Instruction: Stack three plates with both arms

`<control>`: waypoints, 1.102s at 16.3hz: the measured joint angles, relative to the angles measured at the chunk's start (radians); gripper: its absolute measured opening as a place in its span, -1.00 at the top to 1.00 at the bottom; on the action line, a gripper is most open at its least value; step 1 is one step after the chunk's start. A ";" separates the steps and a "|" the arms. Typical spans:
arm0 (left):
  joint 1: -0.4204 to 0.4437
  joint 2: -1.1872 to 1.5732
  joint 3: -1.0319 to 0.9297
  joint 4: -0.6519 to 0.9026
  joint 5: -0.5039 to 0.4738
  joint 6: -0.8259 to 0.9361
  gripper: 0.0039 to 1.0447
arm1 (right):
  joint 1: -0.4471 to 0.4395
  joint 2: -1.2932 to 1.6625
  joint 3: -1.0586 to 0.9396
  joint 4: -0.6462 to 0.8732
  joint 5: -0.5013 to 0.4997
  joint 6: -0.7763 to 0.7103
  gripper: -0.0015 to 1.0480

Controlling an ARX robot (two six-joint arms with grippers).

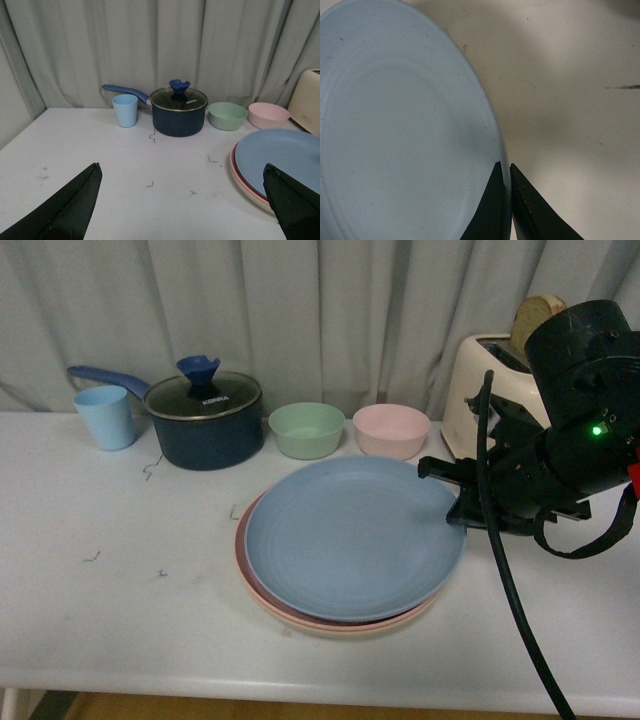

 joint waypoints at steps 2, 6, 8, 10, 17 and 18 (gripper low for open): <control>0.000 0.000 0.000 0.000 0.000 0.000 -0.88 | 0.008 0.000 0.002 0.007 -0.014 0.008 0.70; 0.000 0.000 0.000 0.000 0.000 0.000 -0.88 | 0.005 -0.014 -0.016 0.034 -0.052 0.031 0.05; 0.000 0.000 0.000 0.000 0.000 0.000 -0.88 | -0.023 -0.095 -0.086 0.070 -0.098 0.048 -0.40; 0.000 0.000 0.000 0.000 0.000 0.000 -0.88 | -0.054 -0.202 -0.160 0.135 -0.117 0.049 -0.72; 0.002 0.000 0.000 0.000 -0.002 0.000 -0.88 | -0.047 -0.296 -0.613 1.024 0.326 -0.233 -0.16; 0.002 0.000 0.000 0.000 -0.002 0.000 -0.88 | -0.064 -0.340 -0.672 1.120 0.331 -0.258 -0.02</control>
